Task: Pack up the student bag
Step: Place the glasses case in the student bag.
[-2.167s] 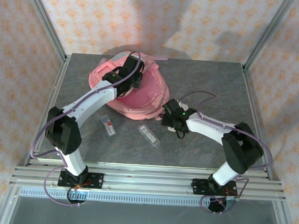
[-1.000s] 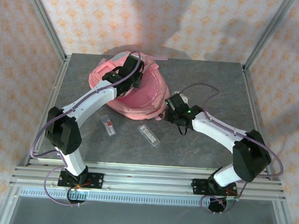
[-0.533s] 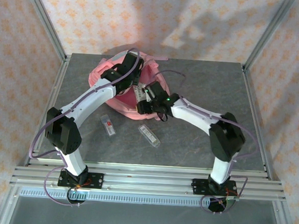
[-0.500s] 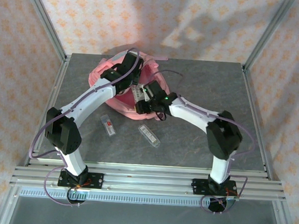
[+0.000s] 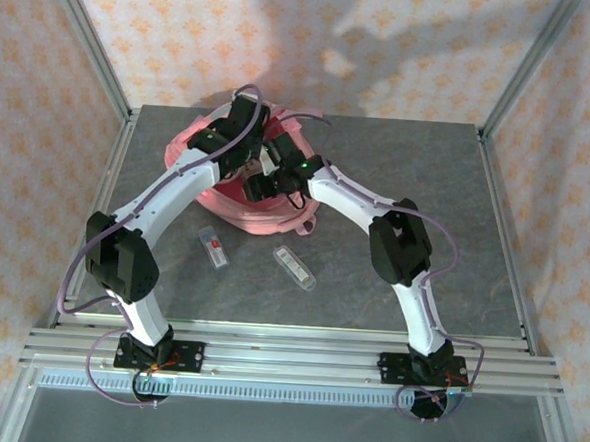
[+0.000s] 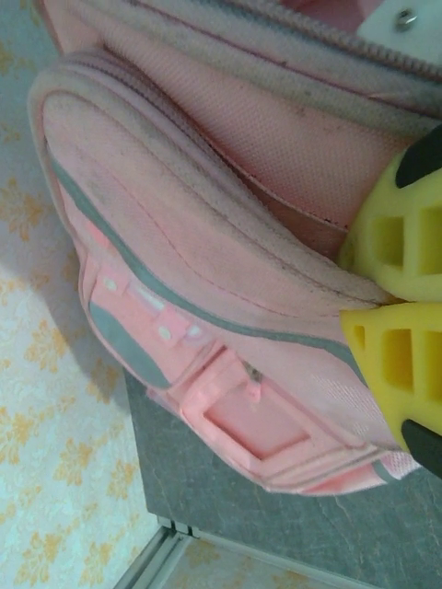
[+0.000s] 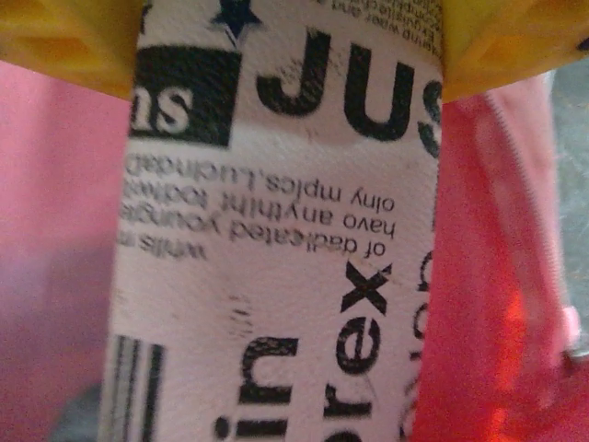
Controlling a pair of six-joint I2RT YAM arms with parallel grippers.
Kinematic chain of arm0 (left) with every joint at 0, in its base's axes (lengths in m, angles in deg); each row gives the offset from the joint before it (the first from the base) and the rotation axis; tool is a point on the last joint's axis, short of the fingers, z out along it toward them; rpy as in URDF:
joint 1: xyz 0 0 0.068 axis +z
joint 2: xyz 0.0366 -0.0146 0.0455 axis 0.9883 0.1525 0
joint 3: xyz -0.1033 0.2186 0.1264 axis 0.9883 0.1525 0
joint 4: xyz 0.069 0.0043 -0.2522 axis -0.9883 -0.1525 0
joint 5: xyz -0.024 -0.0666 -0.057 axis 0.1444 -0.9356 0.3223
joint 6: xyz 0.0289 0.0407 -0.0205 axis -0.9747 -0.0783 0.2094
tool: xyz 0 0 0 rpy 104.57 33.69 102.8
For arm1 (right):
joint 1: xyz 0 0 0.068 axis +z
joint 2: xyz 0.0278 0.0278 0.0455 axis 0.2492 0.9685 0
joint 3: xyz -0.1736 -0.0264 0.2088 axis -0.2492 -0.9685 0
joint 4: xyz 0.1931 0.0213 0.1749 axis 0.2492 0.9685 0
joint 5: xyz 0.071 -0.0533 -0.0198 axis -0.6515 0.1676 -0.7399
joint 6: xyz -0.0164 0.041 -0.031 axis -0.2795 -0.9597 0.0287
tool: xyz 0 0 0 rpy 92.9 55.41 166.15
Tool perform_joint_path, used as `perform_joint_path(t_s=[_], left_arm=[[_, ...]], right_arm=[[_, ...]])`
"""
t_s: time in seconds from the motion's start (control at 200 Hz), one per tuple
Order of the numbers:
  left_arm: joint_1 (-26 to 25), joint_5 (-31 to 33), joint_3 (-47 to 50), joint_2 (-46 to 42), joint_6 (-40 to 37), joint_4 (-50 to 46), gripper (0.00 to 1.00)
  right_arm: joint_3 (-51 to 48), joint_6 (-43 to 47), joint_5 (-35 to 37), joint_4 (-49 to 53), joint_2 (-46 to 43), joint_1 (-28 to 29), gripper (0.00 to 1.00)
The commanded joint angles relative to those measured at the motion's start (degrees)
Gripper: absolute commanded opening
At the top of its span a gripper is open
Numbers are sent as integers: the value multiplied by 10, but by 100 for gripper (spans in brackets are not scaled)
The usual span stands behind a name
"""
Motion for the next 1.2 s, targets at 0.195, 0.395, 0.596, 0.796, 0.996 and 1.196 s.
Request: perform_joint_path(t_s=[0.195, 0.395, 0.596, 0.796, 0.996, 1.196], left_arm=[[-19, 8, -19, -39, 14, 25, 0], [-19, 3, -5, -43, 18, 31, 0], [-19, 0, -5, -42, 20, 34, 0], [-20, -13, -8, -39, 25, 34, 0], [-20, -19, 3, -43, 28, 38, 0], [-20, -26, 10, -48, 31, 42, 0]], right_arm=[[-119, -41, 14, -67, -84, -12, 77], [-236, -113, -2, -133, -162, -17, 76], [-300, -191, -44, -206, -161, -29, 57], [-304, -275, -98, -281, -119, -31, 57], [-268, -326, -87, -266, -70, -33, 56], [-270, -361, -95, -297, -58, -35, 47]])
